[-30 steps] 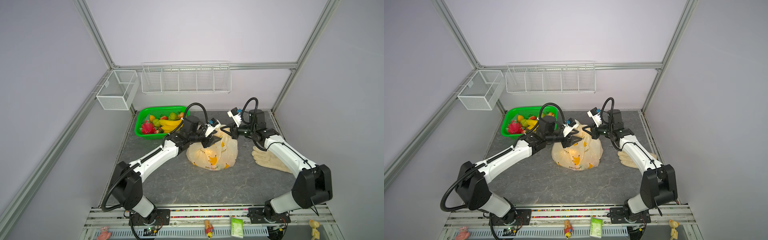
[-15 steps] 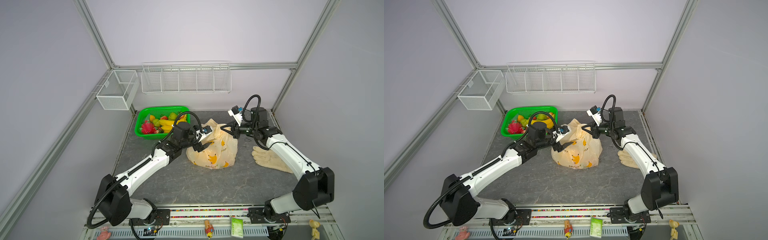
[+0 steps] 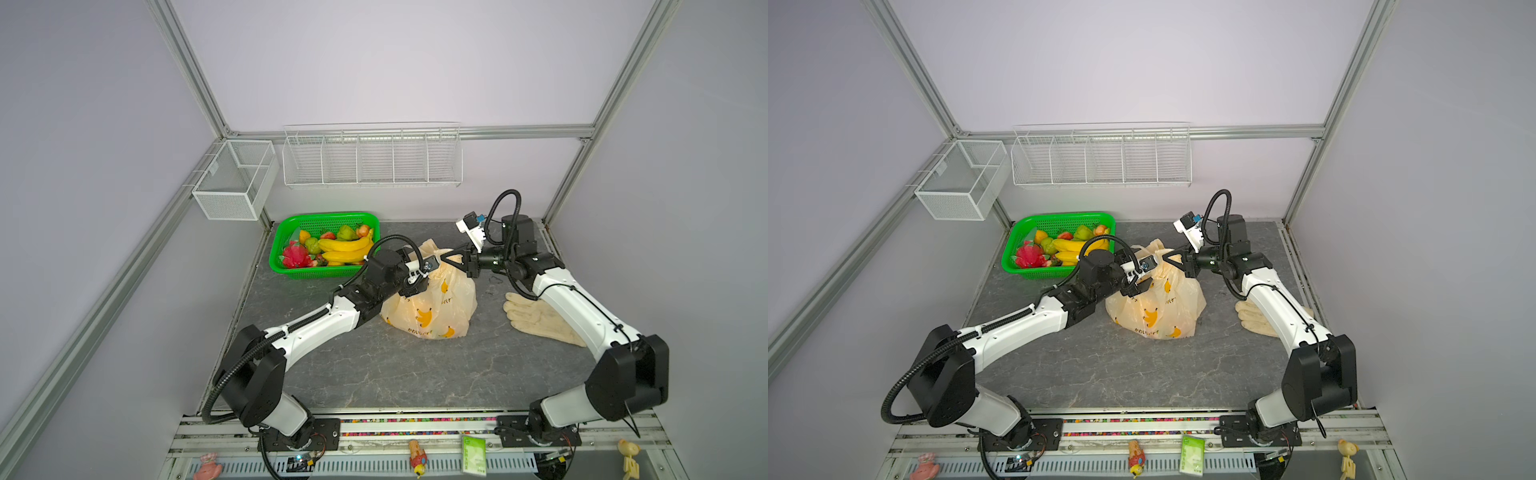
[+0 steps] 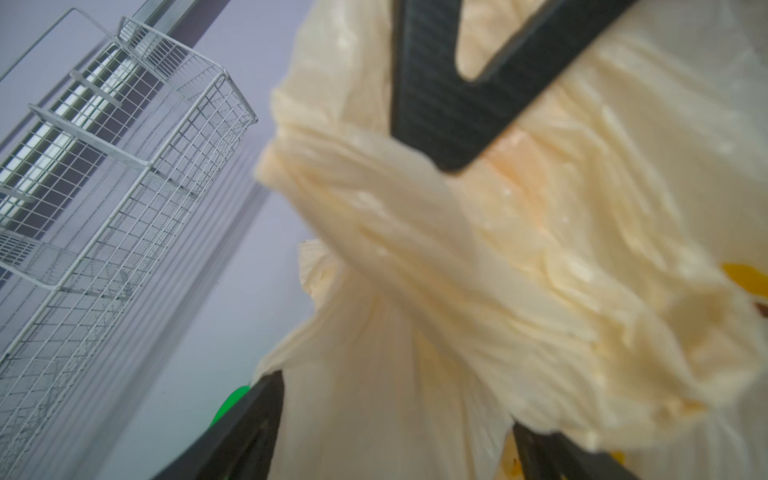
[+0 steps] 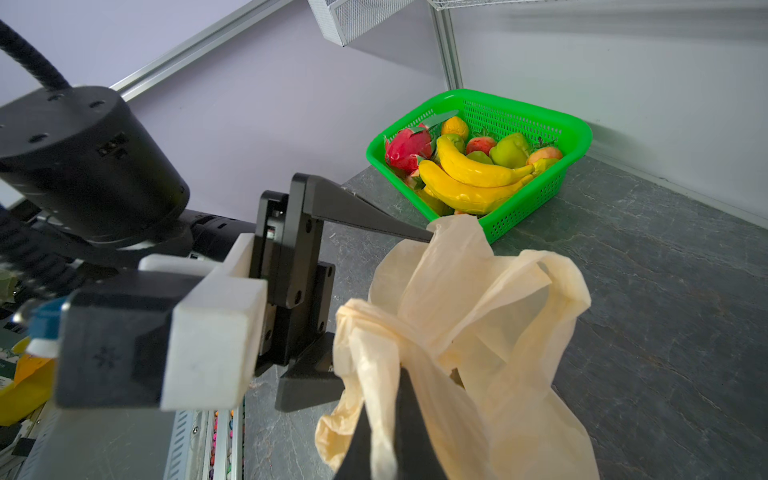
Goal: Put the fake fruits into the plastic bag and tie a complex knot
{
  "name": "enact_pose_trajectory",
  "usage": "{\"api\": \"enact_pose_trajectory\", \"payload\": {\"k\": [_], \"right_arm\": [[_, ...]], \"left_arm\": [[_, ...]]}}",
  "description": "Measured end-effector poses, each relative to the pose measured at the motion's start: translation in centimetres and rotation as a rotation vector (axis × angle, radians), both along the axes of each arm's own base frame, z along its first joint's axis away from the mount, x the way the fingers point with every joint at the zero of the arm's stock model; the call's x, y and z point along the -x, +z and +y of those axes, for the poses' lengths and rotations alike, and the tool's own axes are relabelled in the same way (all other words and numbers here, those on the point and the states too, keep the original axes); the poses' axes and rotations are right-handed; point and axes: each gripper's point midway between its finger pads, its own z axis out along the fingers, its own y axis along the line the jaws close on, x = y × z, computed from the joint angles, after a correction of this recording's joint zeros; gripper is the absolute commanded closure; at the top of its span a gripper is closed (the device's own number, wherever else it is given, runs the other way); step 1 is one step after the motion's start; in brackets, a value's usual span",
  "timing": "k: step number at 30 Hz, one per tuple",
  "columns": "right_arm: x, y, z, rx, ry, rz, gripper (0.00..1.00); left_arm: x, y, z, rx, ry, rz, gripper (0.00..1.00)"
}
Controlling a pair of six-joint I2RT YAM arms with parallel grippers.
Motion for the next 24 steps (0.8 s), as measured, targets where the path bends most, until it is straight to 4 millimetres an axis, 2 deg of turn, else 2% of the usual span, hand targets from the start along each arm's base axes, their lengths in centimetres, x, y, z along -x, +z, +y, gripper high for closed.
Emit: {"api": "enact_pose_trajectory", "payload": {"k": [4,8,14,20,22,24], "right_arm": [[0.2,-0.3,0.0,0.015,0.012,-0.001,0.93],[0.5,-0.7,-0.2,0.046,0.032,-0.01,0.93],[0.8,-1.0,-0.4,0.098,0.059,-0.048,0.93],[0.5,-1.8,-0.9,0.16,0.045,-0.092,0.93],[0.2,-1.9,-0.9,0.179,0.037,-0.113,0.93],[-0.1,-2.0,-0.9,0.194,0.029,-0.144,0.93]], "left_arm": [[-0.4,0.2,-0.2,0.01,0.006,-0.017,0.31],[-0.5,0.7,-0.3,0.019,0.009,-0.032,0.5],[-0.7,2.1,-0.6,0.043,0.007,-0.028,0.7],[-0.2,1.9,-0.5,0.048,0.001,0.029,0.94],[0.1,1.9,-0.3,0.053,0.001,0.05,1.0],[0.3,2.3,-0.1,0.067,0.007,0.063,1.0]]}}
